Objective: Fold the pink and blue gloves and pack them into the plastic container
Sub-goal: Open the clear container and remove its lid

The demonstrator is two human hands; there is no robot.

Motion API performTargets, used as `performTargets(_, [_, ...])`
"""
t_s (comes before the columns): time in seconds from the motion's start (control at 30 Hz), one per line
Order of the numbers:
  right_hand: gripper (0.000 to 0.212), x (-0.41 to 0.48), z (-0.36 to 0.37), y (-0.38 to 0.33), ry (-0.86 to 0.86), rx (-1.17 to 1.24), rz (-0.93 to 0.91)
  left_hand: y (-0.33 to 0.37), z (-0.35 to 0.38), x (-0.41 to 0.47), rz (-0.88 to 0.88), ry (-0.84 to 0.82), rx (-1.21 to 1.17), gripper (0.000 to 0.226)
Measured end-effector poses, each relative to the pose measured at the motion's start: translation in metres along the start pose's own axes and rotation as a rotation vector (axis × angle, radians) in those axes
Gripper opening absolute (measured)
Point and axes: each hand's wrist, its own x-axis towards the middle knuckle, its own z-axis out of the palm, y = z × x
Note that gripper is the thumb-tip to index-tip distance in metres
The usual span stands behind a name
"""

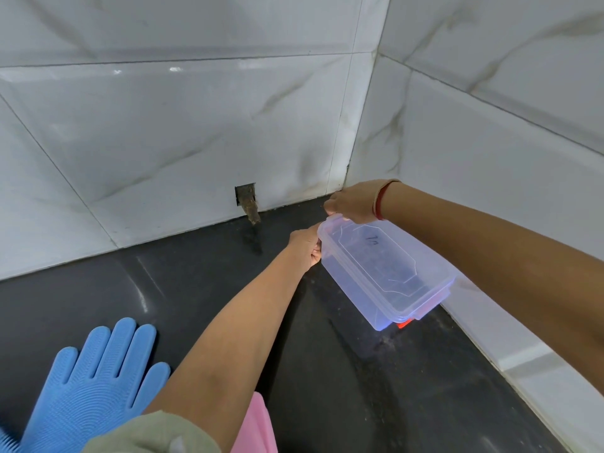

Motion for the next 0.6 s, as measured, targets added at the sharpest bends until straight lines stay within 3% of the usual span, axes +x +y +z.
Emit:
performTargets(0.27, [0.031,-0.036,-0.012,0.013,0.173,0.030,0.049,-0.002,-0.002,0.001,0.017,-0.032,-0.026,0.017])
performTargets(0.37, [0.027,-0.087,-0.016,0.024,0.351,0.088,0.179,-0.001,-0.005,0.002,-0.024,-0.026,0.064,0.022])
performTargets(0.5, [0.024,-0.183,0.003,0.006,0.684,0.092,0.320,-0.005,-0.011,0.005,-0.007,-0.109,0.005,0.032])
performTargets(0.6, [0.021,-0.244,0.035,-0.028,0.772,0.089,0.470,-0.010,-0.016,0.003,0.013,-0.110,-0.084,0.032])
